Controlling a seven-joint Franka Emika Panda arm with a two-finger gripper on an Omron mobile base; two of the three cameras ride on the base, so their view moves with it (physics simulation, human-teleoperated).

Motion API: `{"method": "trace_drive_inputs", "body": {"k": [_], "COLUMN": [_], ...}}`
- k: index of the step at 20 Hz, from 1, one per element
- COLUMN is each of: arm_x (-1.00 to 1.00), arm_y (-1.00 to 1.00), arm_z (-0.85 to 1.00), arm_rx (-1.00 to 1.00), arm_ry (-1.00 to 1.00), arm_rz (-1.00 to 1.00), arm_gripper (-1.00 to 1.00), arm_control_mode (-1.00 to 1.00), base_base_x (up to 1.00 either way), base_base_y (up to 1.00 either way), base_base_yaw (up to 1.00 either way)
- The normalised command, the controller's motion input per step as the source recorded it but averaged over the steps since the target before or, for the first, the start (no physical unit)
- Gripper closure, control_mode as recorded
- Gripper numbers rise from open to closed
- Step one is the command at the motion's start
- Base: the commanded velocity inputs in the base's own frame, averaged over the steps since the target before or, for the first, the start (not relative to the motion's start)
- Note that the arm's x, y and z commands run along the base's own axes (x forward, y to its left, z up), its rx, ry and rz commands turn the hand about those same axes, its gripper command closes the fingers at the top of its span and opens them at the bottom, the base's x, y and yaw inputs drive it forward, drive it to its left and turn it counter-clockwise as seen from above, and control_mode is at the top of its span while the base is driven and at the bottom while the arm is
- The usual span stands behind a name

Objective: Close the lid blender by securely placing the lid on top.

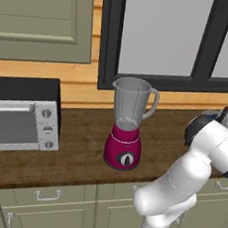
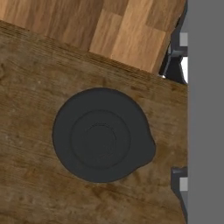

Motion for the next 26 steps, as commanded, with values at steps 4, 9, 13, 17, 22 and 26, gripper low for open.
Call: {"method": "trace_drive_inputs", "body": {"k": [4, 9, 13, 17, 22, 26], "arm_x": [0.23, 0.10, 0.00, 0.04, 0.13, 0.21], "arm_y": [-0.25, -0.02, -0.08, -0.04, 0.00, 0.00], "arm_z": [-0.11, -0.33, -0.12, -0.20, -0.28, -0.12], "arm_rx": [0.02, 0.00, 0.01, 0.00, -0.01, 0.00], "arm_ry": [0.00, 0.00, 0.00, 0.01, 0.02, 0.00], "arm_rz": [-0.03, -0.01, 0.00, 0.00, 0.00, 0.00], "arm_gripper": [-1.00, -1.00, -1.00, -1.00, -1.00, -1.00], "arm_control_mode": [-1.00, -1.00, -1.00, -1.00, -1.00, -1.00], "base_base_x": [0.00, 0.00, 0.00, 0.00, 0.00, 0.00], "base_base_y": [0.00, 0.00, 0.00, 0.00, 0.00, 0.00], "base_base_yaw": [0.00, 0.00, 0.00, 0.00, 0.00, 0.00]}}
